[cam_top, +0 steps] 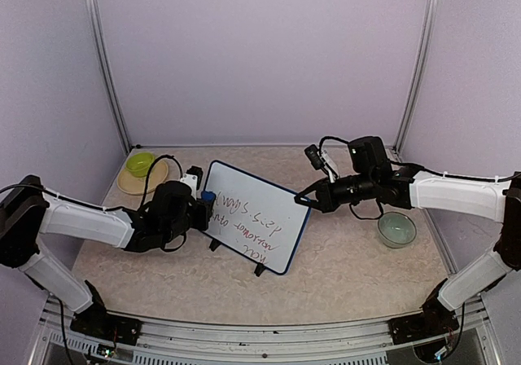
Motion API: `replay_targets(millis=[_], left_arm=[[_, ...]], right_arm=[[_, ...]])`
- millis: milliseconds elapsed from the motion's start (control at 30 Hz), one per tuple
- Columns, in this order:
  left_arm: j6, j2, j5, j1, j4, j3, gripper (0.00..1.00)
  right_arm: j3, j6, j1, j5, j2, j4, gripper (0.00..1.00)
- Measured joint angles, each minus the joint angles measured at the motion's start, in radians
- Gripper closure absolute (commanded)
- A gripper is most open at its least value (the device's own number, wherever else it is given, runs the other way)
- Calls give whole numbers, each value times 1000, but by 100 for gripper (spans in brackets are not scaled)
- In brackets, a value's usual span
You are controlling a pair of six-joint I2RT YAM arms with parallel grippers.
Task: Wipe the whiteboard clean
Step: Erase the center of the whiteboard.
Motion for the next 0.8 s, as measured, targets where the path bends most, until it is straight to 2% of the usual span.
replay_targets(millis=[300, 533, 800], left_arm=[[28, -9, 32, 43, -35, 104, 83], [13, -9, 34, 13, -35, 84, 83], [-85, -6, 24, -21, -76, 16, 84]], right_arm=[[5, -12, 0, -3, 0, -4, 100], [5, -14, 0, -3, 0, -5, 100], [5, -13, 0, 1, 0, -10, 100]])
